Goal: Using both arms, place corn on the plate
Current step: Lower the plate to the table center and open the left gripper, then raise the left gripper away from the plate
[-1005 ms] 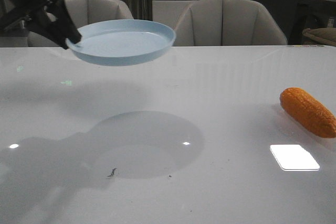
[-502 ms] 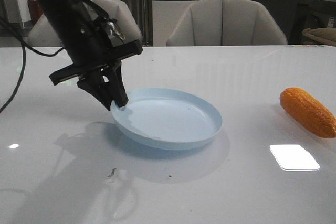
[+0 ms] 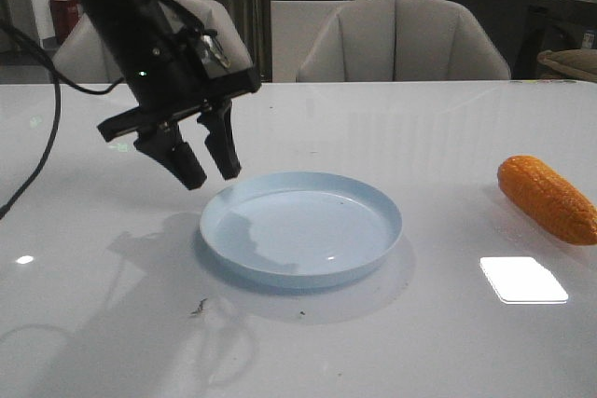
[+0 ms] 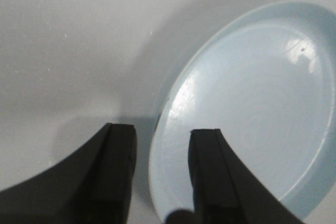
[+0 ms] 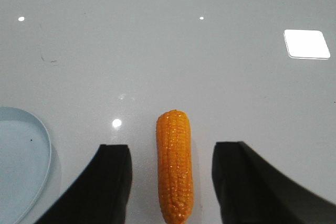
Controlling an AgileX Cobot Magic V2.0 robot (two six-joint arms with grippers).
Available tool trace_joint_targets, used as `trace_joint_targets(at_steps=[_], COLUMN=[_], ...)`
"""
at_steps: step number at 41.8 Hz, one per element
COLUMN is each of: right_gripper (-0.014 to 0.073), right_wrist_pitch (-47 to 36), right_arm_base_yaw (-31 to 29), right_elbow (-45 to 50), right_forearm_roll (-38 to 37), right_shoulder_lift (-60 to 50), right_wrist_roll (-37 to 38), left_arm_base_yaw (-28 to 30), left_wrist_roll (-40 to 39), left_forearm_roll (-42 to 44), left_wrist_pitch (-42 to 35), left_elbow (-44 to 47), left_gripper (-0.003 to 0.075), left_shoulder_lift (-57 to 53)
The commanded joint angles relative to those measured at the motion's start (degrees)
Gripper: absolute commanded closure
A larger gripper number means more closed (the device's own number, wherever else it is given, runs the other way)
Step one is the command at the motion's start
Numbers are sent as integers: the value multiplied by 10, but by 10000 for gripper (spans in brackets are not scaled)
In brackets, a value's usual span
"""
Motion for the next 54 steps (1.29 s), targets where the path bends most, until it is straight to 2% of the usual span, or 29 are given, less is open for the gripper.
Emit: trace_joint_targets(at_steps=[1,6,11,18,25,30,33,40,44,49,54], right_gripper=[139,139,139,139,139,139,139,132,74,-25,-31], right_wrist_pitch=[-39,-38,-36,-19,14,34,50,120,163,221,253], right_arm_base_yaw=[0,0,0,0,0,0,0,0,0,-1,-1], right_elbow=[-21,-21,-21,-21,-21,-21,-21,-56,-109,-197,-278], right_forearm_roll=[-3,-3,-3,-3,-3,-2,-2,-3,-6,-8,-26], right_shoulder_lift=[-8,-8,-8,-8,-8,-8,-8,4,34,106,196], right_wrist_roll=[-3,-3,-3,-3,-3,-3,-3,-3,-3,-3,-3], left_arm_base_yaw=[17,32,39,38,39,51,66,110,122,124,124], left_wrist_roll=[2,8,8,8,8,3,-5,-18,-18,-18,-18], left_forearm_roll=[-21,2,87,207,254,262,264,260,250,248,246], left_wrist_pitch=[23,32,35,42,-42,-133,-189,-329,-397,-420,-384], left_elbow=[-67,-131,-175,-174,-138,-43,50,329,454,543,582], left_gripper=[381,392,392,392,392,392,392,392,392,392,392], left_shoulder_lift=[-37,-52,-85,-166,-275,-365,-429,-575,-650,-728,-773])
